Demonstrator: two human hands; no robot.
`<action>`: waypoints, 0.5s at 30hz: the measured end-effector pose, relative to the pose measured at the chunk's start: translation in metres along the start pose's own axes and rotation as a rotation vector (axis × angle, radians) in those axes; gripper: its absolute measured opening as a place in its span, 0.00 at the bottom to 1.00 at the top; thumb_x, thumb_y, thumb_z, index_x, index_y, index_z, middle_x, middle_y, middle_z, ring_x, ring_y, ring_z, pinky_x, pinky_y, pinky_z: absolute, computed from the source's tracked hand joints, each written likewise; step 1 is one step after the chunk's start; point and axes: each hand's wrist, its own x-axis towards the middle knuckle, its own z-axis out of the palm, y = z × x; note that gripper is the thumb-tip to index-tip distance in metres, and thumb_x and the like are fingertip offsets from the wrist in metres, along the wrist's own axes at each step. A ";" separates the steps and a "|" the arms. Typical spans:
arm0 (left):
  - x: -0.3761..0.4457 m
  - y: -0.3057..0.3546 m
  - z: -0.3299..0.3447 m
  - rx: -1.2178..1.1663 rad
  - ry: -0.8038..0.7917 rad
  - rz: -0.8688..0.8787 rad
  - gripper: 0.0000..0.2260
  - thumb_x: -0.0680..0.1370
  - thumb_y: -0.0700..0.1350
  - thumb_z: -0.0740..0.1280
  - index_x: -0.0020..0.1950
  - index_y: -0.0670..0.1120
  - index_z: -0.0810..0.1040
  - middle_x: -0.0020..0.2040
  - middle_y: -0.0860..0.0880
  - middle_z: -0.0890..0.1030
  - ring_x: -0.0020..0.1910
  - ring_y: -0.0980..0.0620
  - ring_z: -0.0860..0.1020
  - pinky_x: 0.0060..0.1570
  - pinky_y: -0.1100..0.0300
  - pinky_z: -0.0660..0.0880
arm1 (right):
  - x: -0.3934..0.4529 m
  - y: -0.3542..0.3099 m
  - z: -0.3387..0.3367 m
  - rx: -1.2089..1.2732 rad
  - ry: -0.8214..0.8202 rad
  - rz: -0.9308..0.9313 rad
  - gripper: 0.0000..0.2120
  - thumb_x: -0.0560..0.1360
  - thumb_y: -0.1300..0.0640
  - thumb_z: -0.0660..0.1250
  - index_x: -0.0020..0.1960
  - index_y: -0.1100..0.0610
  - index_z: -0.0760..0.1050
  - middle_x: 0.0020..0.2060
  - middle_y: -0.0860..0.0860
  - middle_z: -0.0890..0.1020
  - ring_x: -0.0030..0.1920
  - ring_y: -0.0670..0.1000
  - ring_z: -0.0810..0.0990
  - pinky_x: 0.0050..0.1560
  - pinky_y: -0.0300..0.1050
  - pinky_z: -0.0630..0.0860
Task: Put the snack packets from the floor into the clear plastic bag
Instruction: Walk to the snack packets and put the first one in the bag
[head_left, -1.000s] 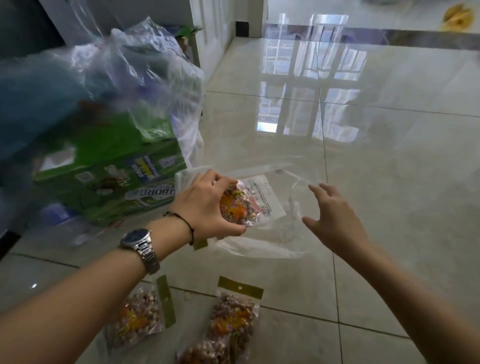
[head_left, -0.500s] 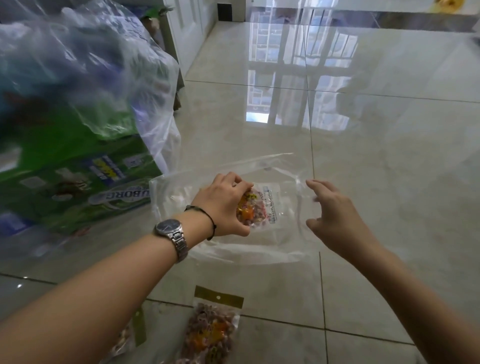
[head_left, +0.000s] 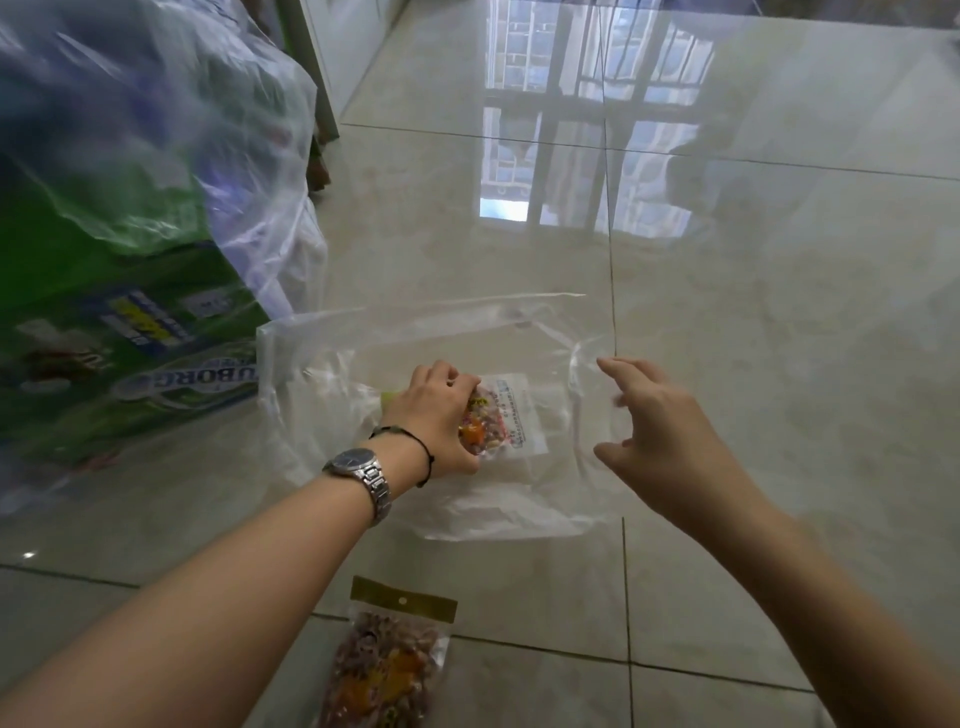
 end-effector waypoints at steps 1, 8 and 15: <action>0.000 -0.003 0.002 -0.002 -0.006 -0.010 0.39 0.64 0.53 0.74 0.70 0.49 0.61 0.66 0.46 0.65 0.64 0.46 0.64 0.56 0.51 0.73 | 0.000 0.000 0.000 0.003 0.001 -0.003 0.37 0.67 0.69 0.70 0.72 0.57 0.59 0.68 0.53 0.68 0.64 0.52 0.72 0.61 0.49 0.75; -0.002 -0.021 0.009 -0.041 -0.023 -0.068 0.38 0.65 0.47 0.74 0.70 0.48 0.60 0.66 0.45 0.62 0.66 0.45 0.62 0.55 0.53 0.74 | 0.000 -0.002 -0.001 0.009 -0.009 0.004 0.37 0.67 0.69 0.71 0.72 0.57 0.60 0.68 0.53 0.68 0.64 0.52 0.72 0.60 0.50 0.76; -0.006 -0.031 0.018 -0.163 -0.056 -0.109 0.37 0.65 0.48 0.74 0.70 0.49 0.61 0.67 0.46 0.62 0.67 0.46 0.61 0.61 0.51 0.72 | -0.001 -0.005 -0.003 0.044 0.002 0.020 0.36 0.67 0.67 0.72 0.71 0.58 0.61 0.66 0.53 0.70 0.57 0.49 0.75 0.57 0.50 0.78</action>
